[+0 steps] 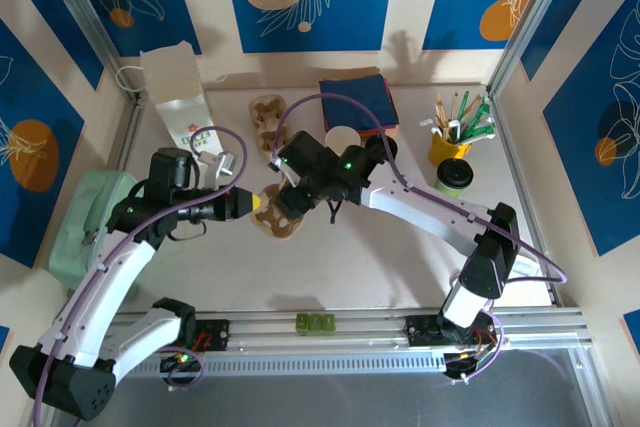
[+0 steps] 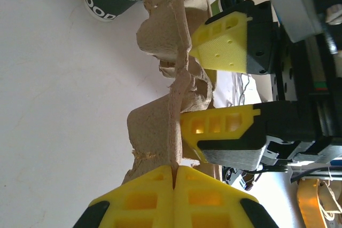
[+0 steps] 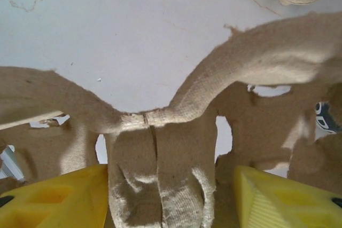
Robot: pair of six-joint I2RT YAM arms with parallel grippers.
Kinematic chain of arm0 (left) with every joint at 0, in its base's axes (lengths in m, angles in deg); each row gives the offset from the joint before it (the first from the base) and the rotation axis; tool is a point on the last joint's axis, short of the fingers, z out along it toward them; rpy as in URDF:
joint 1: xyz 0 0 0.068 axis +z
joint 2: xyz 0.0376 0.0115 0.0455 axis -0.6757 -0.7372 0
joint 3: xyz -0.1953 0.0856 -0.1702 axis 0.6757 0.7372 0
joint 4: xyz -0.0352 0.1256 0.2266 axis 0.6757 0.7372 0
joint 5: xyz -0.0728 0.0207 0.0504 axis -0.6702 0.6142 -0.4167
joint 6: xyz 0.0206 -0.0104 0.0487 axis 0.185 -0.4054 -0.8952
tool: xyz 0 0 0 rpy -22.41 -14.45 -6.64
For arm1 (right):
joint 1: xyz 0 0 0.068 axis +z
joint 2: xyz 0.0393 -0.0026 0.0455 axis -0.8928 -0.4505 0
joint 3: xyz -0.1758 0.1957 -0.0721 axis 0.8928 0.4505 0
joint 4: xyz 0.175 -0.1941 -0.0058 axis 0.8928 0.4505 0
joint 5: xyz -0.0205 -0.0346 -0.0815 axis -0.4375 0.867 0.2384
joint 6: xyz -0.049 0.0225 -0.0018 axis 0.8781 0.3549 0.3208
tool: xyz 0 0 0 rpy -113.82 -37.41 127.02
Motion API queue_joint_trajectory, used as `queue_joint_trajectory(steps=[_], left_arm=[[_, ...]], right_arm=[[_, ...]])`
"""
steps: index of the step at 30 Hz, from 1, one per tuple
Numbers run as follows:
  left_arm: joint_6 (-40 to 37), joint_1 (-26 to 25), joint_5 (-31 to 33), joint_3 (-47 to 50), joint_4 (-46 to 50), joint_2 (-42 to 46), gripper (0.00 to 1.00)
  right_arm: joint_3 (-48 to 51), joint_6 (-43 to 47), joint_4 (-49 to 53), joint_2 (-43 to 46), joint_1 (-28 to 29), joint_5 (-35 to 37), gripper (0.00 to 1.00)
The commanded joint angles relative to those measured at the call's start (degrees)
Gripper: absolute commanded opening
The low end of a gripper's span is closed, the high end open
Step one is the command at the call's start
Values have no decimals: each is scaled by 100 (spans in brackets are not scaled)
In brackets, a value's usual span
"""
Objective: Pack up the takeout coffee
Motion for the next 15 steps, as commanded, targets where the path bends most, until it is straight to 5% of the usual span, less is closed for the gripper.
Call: queue_joint_trajectory(steps=[1, 15], left_arm=[[27, -22, -107, 66, -140, 109, 0], [73, -19, -72, 118, -210, 152, 0]], right_arm=[[-189, -68, 90, -48, 74, 100, 60], [-192, -206, -35, -52, 79, 149, 49]])
